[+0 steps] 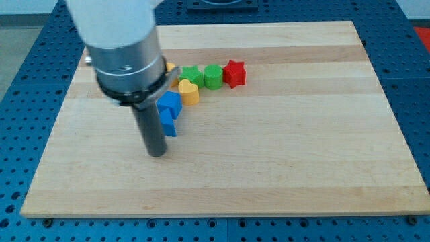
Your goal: Push blue triangle slightly right and a bit up
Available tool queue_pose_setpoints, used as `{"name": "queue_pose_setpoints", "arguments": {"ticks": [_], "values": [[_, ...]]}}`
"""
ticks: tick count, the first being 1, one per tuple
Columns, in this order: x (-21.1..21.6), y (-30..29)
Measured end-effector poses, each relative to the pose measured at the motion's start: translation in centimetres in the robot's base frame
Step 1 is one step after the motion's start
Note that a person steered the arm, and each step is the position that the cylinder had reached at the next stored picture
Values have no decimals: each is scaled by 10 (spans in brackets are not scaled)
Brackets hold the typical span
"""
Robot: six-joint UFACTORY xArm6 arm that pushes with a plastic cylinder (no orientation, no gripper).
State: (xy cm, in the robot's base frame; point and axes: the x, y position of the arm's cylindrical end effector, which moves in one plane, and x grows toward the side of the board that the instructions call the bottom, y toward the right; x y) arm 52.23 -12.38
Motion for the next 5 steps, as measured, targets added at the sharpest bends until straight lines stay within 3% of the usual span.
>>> {"name": "queue_pose_setpoints", "arguments": {"ticks": [3,5], "values": [[-66,-16],[-56,-46]]}}
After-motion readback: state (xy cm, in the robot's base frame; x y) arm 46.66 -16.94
